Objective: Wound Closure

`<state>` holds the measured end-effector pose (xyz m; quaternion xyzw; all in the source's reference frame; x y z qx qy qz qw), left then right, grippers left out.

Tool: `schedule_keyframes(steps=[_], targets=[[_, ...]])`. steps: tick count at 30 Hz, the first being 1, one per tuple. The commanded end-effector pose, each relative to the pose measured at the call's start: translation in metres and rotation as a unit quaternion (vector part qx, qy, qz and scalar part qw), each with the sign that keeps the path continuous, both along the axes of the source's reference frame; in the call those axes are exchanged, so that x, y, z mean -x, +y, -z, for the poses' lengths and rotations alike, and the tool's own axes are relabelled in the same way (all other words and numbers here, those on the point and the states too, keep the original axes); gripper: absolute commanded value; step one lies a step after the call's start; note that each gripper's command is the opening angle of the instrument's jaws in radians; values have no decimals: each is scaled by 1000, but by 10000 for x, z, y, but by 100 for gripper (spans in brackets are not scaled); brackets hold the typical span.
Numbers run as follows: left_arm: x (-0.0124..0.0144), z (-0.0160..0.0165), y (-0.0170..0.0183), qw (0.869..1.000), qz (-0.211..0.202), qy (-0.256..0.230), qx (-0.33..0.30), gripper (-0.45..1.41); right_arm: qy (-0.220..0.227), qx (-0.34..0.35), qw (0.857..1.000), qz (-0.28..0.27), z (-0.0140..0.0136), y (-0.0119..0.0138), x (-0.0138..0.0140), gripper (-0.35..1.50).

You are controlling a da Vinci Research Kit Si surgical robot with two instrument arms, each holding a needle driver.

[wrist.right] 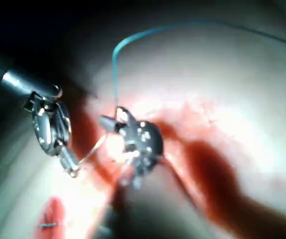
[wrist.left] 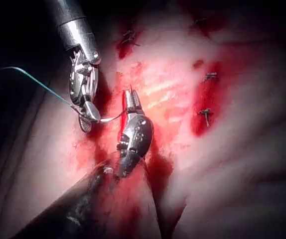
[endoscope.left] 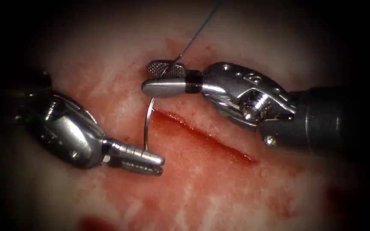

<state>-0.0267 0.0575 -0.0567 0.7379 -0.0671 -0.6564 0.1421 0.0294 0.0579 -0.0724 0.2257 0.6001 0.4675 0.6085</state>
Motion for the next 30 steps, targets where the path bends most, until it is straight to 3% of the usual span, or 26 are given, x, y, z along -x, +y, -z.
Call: schedule_keyframes(steps=[1,2,3,4,7,9,10,11,13,17,22,27,30], targets=[[5,-5,-4,1000,-1,-1,-1,-35,1,1,1000,1,-5,-3,-8,6],[5,-5,-4,1000,-1,-1,-1,-35,1,1,1000,1,-5,-3,-8,6],[5,-5,-4,1000,-1,-1,-2,-35,2,3,1000,1,-6,-5,-8,-26],[4,-5,-4,1000,-1,-1,-2,-35,1,3,1000,0,-7,-6,-8,-35],[3,-3,-3,1000,-3,-1,-9,-35,5,4,1000,7,-8,-6,-7,-35],[3,-1,-2,999,-6,5,-54,-31,5,3,1000,8,-8,-5,-6,-35],[3,0,0,996,-9,8,-87,-3,2,8,1000,10,-7,-4,-5,-35],[2,3,4,988,-9,17,-150,38,-4,20,1000,14,-6,-2,-3,-35],[1,8,13,971,5,34,-238,70,-22,48,998,21,-3,0,3,-35],[-6,12,14,960,12,43,-278,75,-56,94,994,23,4,6,15,-35],[-18,13,11,938,24,85,-336,76,-123,182,975,17,12,18,41,-35],[-13,0,17,918,76,171,-349,62,-163,256,953,23,13,18,41,-35],[-6,-18,19,904,99,229,-347,59,-188,315,930,11,18,17,35,-35]])
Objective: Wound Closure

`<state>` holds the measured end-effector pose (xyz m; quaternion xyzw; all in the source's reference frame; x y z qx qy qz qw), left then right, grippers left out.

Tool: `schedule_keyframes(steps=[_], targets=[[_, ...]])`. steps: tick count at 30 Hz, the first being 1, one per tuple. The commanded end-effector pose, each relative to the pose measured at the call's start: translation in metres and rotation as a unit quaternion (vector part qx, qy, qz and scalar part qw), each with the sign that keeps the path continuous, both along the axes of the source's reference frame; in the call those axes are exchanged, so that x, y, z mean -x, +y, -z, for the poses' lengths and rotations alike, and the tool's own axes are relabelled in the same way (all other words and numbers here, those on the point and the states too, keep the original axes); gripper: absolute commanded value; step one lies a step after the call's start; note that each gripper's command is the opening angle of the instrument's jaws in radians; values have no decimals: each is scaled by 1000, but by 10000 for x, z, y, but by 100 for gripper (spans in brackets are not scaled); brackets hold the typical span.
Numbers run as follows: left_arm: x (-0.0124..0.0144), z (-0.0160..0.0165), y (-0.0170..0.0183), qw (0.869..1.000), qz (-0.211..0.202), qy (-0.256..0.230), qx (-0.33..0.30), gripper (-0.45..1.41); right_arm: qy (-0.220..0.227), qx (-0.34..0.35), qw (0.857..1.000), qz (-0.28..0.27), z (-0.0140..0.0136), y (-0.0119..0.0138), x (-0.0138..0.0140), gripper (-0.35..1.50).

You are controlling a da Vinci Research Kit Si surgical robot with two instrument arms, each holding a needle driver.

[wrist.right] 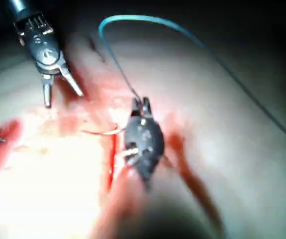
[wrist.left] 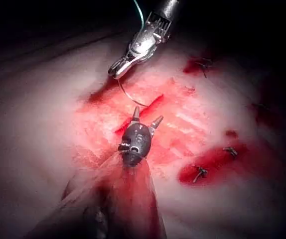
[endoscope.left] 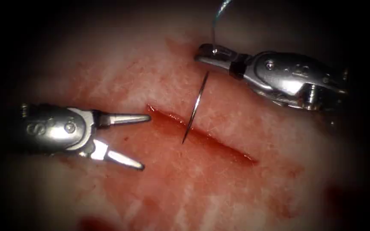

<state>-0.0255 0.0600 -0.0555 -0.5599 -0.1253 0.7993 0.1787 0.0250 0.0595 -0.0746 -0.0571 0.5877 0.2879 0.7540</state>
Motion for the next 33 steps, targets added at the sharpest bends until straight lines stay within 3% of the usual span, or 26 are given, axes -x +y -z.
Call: schedule_keyframes(steps=[1,2,3,11,19,27,33], targets=[[8,-12,-7,1000,-2,16,-3,58,-11,35,999,5,-1,2,-11,-35],[12,-26,-8,999,6,39,-11,56,-35,101,994,16,3,4,-11,-35],[15,-31,-9,999,12,45,-15,55,-44,121,991,22,5,6,-11,-35],[37,-57,-24,996,11,73,-47,47,-117,228,966,47,-4,8,-6,-35],[41,-72,-12,992,7,81,-98,31,-124,234,963,43,-14,6,-6,-35],[44,-98,-31,986,-10,119,-116,24,-132,242,961,36,-30,1,-8,-35],[44,-106,-37,985,-16,121,-120,18,-139,265,954,36,-43,-6,-15,-35]])
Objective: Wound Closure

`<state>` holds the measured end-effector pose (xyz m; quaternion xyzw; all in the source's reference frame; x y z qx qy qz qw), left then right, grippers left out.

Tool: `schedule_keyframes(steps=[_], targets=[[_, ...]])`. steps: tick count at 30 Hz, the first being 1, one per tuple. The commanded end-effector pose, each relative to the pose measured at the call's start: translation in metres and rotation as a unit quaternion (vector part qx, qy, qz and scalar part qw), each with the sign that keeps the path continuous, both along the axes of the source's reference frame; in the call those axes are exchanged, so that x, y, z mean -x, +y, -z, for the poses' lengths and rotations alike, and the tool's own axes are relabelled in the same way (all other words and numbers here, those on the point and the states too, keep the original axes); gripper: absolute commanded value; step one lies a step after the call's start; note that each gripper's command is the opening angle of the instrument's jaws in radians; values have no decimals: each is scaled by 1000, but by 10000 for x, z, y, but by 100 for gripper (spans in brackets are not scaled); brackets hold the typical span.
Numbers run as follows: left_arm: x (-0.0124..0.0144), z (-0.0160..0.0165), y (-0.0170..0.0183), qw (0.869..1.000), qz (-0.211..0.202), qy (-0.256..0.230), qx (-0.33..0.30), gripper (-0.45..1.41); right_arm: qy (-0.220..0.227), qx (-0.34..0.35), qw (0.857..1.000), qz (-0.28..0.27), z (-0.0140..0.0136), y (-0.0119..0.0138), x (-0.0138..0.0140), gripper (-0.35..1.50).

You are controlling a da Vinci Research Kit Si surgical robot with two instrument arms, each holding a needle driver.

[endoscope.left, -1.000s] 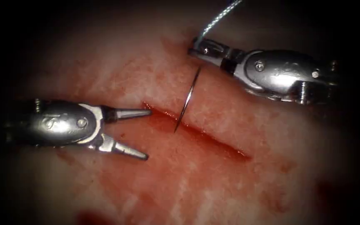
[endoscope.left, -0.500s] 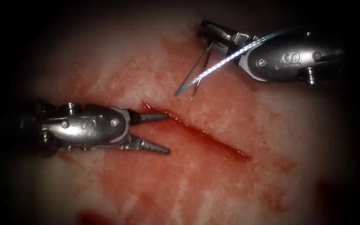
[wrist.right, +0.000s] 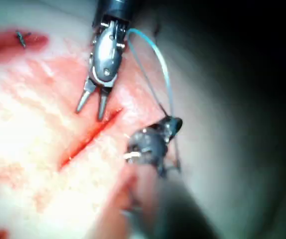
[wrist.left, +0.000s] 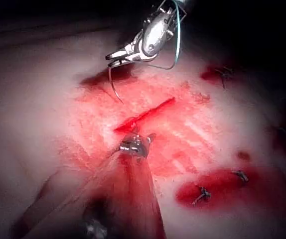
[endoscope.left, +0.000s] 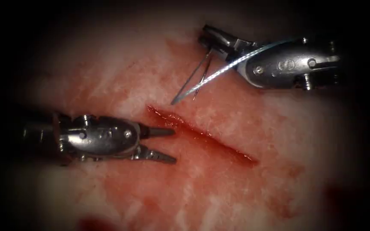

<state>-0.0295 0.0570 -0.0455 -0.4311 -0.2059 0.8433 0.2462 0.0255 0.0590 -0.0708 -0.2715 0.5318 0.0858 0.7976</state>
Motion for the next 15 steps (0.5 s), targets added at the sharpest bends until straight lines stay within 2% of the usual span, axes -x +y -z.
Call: schedule_keyframes(steps=[1,5,9,15], targets=[[5,-6,-7,1000,-1,-1,-4,18,0,12,1000,2,-5,-2,-10,-35],[4,-7,-8,1000,-2,-3,-7,18,-11,63,998,17,-2,-7,-16,-35],[4,-16,-15,1000,-6,-1,-17,17,-23,143,989,40,9,-15,-25,-35],[-1,-19,-15,1000,-6,0,-23,16,-28,175,983,52,18,-23,-33,-35]])
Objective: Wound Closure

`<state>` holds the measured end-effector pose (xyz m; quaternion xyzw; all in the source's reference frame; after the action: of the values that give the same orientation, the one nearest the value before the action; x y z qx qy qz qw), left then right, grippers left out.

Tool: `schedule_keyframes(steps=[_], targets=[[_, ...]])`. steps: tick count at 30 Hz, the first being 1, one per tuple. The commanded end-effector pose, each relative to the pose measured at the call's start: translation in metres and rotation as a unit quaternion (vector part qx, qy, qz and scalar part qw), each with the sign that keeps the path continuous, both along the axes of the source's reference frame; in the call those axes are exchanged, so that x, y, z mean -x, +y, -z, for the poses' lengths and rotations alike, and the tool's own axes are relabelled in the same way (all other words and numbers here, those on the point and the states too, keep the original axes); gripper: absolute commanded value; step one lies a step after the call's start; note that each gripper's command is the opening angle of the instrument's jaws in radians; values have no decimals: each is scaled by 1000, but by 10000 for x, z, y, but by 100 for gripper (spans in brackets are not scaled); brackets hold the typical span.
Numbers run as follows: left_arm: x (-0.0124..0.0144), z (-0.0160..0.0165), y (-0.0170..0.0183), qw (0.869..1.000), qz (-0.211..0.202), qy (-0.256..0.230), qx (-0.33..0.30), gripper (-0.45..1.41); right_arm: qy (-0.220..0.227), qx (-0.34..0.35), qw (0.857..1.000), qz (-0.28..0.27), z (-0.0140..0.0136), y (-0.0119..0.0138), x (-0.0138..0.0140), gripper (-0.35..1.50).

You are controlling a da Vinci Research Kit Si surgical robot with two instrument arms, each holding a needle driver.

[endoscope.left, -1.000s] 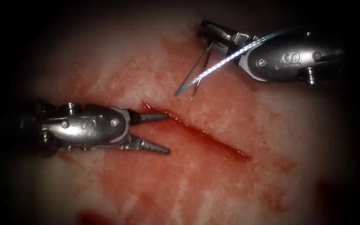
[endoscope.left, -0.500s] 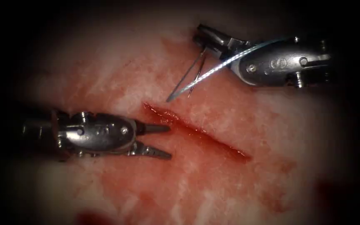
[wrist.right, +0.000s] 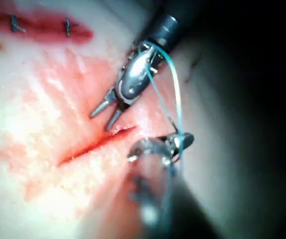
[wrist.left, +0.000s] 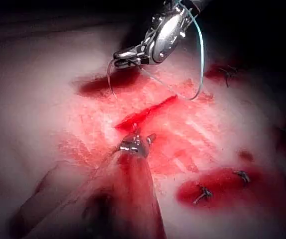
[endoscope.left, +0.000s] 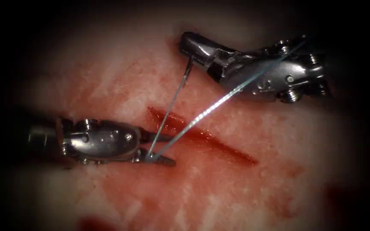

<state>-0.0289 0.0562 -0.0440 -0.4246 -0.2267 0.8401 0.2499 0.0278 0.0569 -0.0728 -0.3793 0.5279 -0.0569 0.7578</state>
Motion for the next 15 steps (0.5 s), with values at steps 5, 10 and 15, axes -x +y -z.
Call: schedule_keyframes(steps=[5,10,15], targets=[[-1,-10,-8,1000,3,2,-9,15,-25,31,999,21,-3,-7,-9,-35],[-4,-11,-9,1000,1,2,-9,16,-38,36,998,27,-10,-13,-8,-35],[-6,-11,-9,1000,0,1,-9,17,-64,37,997,33,-22,-21,-1,-35]])
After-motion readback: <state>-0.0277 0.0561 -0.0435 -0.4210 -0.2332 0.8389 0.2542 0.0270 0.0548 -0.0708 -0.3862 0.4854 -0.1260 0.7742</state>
